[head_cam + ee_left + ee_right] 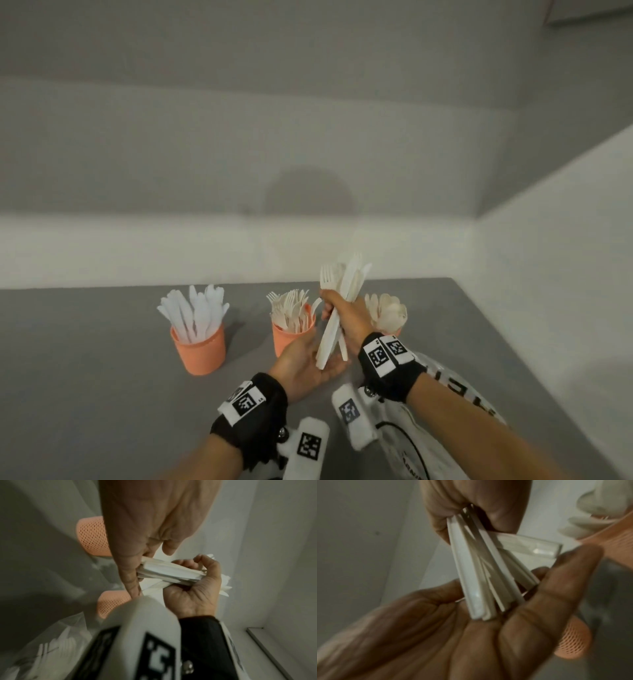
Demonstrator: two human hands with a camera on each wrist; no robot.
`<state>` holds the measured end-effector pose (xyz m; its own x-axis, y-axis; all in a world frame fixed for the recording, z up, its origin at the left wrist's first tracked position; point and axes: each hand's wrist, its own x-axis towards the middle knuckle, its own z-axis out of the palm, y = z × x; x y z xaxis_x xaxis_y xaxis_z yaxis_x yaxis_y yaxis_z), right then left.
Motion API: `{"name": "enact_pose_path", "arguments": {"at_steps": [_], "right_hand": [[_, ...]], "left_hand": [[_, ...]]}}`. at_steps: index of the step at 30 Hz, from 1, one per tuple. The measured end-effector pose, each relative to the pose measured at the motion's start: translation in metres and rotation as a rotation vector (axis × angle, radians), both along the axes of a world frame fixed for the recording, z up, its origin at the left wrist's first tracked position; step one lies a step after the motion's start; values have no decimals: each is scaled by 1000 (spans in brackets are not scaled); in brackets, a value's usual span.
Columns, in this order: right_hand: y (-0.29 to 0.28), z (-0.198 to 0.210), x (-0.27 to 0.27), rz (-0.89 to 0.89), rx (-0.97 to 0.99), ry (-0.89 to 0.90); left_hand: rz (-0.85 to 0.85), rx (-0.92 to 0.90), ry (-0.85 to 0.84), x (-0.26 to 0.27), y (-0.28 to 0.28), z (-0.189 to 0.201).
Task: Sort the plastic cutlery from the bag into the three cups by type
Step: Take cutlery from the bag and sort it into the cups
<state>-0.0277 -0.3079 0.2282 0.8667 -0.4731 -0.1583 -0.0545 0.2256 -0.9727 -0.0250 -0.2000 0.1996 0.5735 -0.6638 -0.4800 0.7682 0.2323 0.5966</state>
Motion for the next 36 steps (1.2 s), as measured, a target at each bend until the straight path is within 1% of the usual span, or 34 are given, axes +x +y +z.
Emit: {"name": "enact_pose_path", "arguments": {"at_steps": [3, 7, 12, 15, 20, 21, 23, 24, 26, 28, 30, 32, 34, 36], "right_hand": [[15, -1, 19, 26, 100, 1], [31, 2, 34, 89, 110, -24], [42, -4, 45, 140, 169, -7], [41, -10, 51, 134, 168, 13], [36, -16, 56, 174, 58, 111], [36, -18, 56, 185, 56, 124], [40, -23, 57, 235, 16, 151], [43, -25, 57, 260, -16, 154], [46, -28, 56, 291, -69, 128], [45, -24, 53, 342, -81, 91], [42, -18, 48, 447, 26, 83], [39, -13, 45, 564, 129, 161], [38, -13, 44, 649, 114, 254], [37, -14, 44, 695, 75, 288]], "left_hand": [[13, 59, -70, 8, 12, -2], [52, 25, -56, 22, 24, -1], [57, 111, -126, 30, 25, -1], [22, 160, -236, 36, 29, -5], [-44, 100, -379, 43, 39, -4], [-80, 139, -439, 45, 39, -4], [-168, 275, -590, 46, 35, -2], [-173, 335, -653, 46, 33, -2], [-123, 412, -727, 46, 29, -1], [-57, 404, -719, 46, 28, 0], [-8, 353, -644, 46, 28, 3], [32, 304, -548, 45, 27, 4], [55, 284, -480, 42, 27, 5], [40, 286, -445, 40, 28, 3]]}}
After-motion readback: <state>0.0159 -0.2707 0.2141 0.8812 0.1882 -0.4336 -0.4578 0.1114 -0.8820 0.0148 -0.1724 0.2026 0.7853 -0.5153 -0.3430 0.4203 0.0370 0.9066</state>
